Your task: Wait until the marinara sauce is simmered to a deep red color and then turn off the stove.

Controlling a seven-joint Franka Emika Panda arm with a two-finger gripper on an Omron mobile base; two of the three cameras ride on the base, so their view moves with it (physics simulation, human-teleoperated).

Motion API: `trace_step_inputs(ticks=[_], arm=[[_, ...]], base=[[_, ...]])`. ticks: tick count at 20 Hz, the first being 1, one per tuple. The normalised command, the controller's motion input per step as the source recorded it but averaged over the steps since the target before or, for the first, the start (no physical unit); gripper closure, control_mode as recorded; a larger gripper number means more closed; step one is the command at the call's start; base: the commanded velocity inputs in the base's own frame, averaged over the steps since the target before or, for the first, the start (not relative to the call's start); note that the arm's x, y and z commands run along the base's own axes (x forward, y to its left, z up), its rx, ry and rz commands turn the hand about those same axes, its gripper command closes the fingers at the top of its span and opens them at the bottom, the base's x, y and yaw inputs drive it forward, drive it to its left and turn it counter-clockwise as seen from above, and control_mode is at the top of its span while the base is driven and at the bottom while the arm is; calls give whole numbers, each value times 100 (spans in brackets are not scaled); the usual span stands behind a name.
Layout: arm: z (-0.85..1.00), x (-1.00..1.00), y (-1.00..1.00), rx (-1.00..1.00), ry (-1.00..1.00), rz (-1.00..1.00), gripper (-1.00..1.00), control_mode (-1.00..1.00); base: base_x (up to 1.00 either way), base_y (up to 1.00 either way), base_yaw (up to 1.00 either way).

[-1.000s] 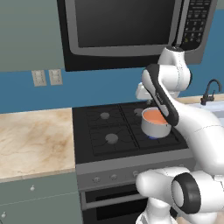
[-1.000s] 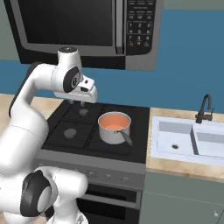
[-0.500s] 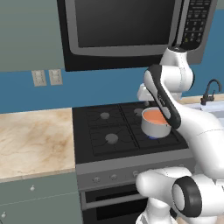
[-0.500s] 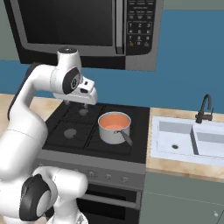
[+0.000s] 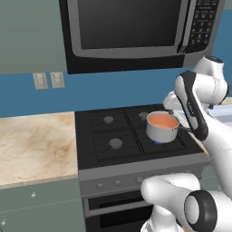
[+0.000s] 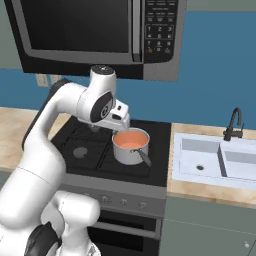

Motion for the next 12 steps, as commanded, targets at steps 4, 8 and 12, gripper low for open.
trace_step_inputs(ticks=[4, 8, 12], arm=[[-23, -22, -69, 5, -9, 0, -100, -100], [-29, -9, -50, 2, -17, 0, -100, -100], [-33, -10, -37, 0, -24, 0, -100, -100]], base=[[0, 0, 0], [0, 0, 0], [0, 0, 0]])
